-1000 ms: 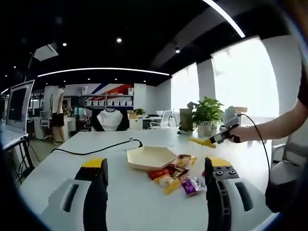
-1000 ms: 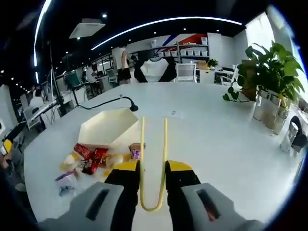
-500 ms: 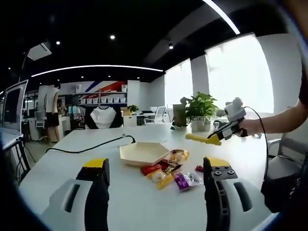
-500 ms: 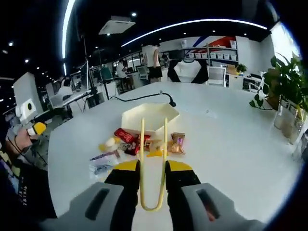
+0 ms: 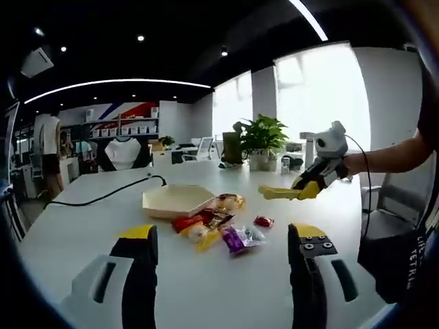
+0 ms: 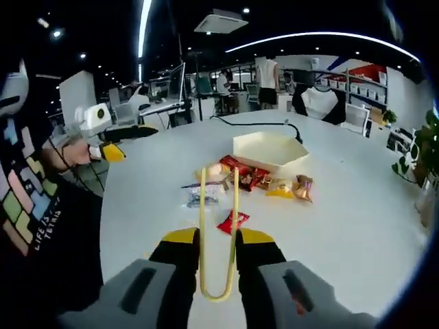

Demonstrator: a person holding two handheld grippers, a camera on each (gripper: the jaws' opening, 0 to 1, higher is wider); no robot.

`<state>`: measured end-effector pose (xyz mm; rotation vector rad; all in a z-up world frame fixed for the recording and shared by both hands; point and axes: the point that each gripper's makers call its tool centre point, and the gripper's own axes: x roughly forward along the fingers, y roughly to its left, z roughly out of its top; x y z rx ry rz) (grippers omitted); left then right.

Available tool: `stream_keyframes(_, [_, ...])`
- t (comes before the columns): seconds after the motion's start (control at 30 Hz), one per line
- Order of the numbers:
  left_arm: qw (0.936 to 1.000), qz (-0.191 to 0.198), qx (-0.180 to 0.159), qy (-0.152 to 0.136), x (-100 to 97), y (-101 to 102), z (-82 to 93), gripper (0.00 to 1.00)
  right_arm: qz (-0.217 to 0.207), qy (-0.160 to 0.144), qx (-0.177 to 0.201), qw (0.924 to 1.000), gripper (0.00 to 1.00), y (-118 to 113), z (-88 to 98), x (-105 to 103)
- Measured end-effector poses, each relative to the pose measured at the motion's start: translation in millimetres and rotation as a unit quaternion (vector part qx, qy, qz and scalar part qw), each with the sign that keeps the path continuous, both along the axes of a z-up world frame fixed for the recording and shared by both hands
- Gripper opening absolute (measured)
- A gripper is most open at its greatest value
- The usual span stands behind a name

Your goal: Place the target food into the container with the food tongs after gripping and lifting it, then release it inside without dropping or visibly crushing the food.

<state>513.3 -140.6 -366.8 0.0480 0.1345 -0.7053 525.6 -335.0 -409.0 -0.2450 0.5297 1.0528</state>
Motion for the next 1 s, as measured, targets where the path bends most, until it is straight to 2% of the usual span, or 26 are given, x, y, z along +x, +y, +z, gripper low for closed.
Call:
stream_keyframes(0.03, [1.0,0.002,0.002,0.0,0.3,-1.2,-1.7,0.84,0.021,-0.005,-0.013,0.9997,0.17,2.6,-4.6,-6.7])
stream_keyframes(0.1, [0.9999,0.008,0.009,-0.009,1.6,-0.6,-2.4,0.87,0.034,-0.007,-0.026,0.9991,0.17,4.8,-10.5,-12.5])
stream_keyframes(0.13, [0.9999,-0.003,0.012,-0.01,0.0,-3.1,-3.1,0.85,0.046,0.005,-0.03,0.9985,0.17,7.3,-15.5,-18.7])
stream_keyframes(0.27, [0.9996,-0.017,0.019,-0.009,-1.8,-7.8,-9.4,0.83,0.064,0.007,-0.041,0.9971,0.17,13.4,-23.8,-26.1])
stream_keyframes(0.33, [0.9994,-0.024,0.024,-0.006,-2.3,-9.4,-12.9,0.83,0.069,0.005,-0.061,0.9957,0.17,13.7,-28.0,-28.0])
stream_keyframes(0.37, [0.9993,-0.024,0.026,-0.005,-1.9,-9.6,-15.3,0.82,0.085,0.0,-0.073,0.9937,0.17,15.1,-31.3,-30.5])
stream_keyframes(0.4, [0.9987,-0.04,0.03,0.005,-4.9,-12.3,-19.8,0.81,0.089,0.004,-0.071,0.9935,0.17,17.4,-33.7,-32.1])
stream_keyframes(0.53, [0.9963,-0.075,0.042,0.008,-11.5,-19.0,-27.7,0.72,0.105,0.011,-0.081,0.9911,0.17,22.2,-47.0,-34.8])
stream_keyframes(0.63, [0.9947,-0.088,0.051,0.016,-13.7,-22.9,-34.4,0.7,0.114,0.012,-0.081,0.9901,0.17,23.3,-50.1,-36.1])
stream_keyframes(0.87, [0.9915,-0.121,0.035,0.032,-22.6,-38.6,-42.9,0.62,0.131,0.022,-0.091,0.9869,0.18,22.6,-58.9,-39.5])
stream_keyframes(0.9, [0.9904,-0.129,0.036,0.032,-24.3,-41.4,-43.8,0.6,0.132,0.028,-0.093,0.9864,0.18,21.8,-59.5,-41.0])
stream_keyframes(1.0, [0.9856,-0.156,0.054,0.039,-29.8,-49.8,-51.4,0.55,0.137,0.022,-0.096,0.9856,0.18,21.9,-60.3,-41.0])
